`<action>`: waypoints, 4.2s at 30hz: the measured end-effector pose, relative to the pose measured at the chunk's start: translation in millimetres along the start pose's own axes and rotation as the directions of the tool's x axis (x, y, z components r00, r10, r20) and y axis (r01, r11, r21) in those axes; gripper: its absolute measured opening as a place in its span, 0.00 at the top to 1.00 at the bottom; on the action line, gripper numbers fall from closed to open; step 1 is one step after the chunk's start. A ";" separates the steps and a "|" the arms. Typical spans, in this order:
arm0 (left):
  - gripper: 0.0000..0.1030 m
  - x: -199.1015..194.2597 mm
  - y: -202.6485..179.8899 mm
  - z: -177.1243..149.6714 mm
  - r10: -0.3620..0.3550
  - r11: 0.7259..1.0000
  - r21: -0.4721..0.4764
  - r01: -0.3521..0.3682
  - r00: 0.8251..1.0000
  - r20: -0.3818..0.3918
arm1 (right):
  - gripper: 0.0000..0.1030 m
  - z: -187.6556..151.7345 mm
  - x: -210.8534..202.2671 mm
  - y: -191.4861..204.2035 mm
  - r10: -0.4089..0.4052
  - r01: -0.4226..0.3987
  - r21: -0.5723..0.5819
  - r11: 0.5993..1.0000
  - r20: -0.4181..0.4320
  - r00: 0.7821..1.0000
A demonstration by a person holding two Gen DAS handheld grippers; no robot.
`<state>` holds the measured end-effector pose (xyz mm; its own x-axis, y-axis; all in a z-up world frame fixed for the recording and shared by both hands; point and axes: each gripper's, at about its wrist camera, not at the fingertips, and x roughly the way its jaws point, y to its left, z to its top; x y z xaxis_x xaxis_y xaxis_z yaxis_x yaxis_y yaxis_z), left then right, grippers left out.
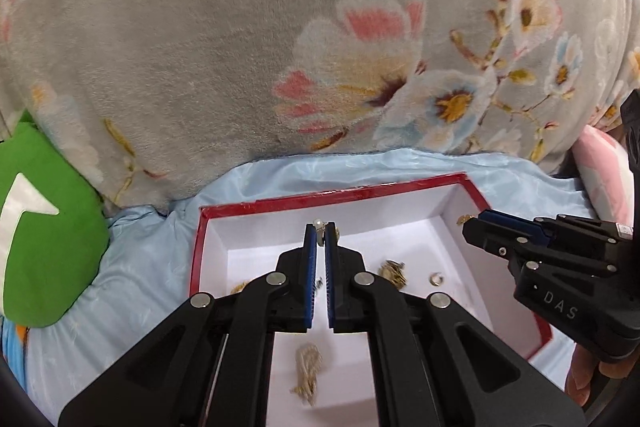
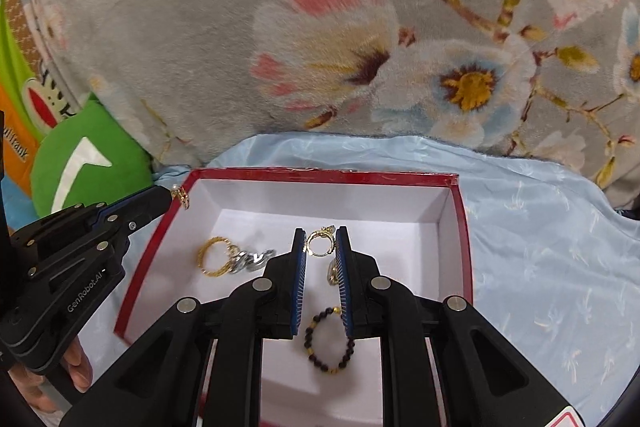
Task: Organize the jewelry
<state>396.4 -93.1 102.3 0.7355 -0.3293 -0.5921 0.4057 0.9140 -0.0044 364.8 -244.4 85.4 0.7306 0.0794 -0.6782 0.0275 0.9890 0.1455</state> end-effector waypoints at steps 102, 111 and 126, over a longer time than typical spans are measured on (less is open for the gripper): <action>0.22 -138.3 -37.0 -163.6 0.257 0.954 -0.112 -0.277 0.953 -0.162 | 0.16 -191.6 -143.6 37.5 -0.200 0.196 0.087 0.977 0.043 0.979; 0.22 -134.1 -36.9 -158.0 0.291 0.944 -0.114 -0.309 0.945 -0.152 | 0.16 -184.8 -138.5 38.2 -0.229 0.226 0.069 0.972 0.037 0.973; 0.22 -110.5 -26.3 -149.6 0.313 0.935 -0.120 -0.335 0.935 -0.166 | 0.16 -169.0 -113.9 38.4 -0.242 0.240 0.057 0.969 0.029 0.970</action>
<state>223.2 -45.3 47.3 0.7246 0.0178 -0.6889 0.0681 0.9929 0.0973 167.3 -194.3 46.5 0.7215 -0.1655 -0.6724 0.2407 0.9704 0.0194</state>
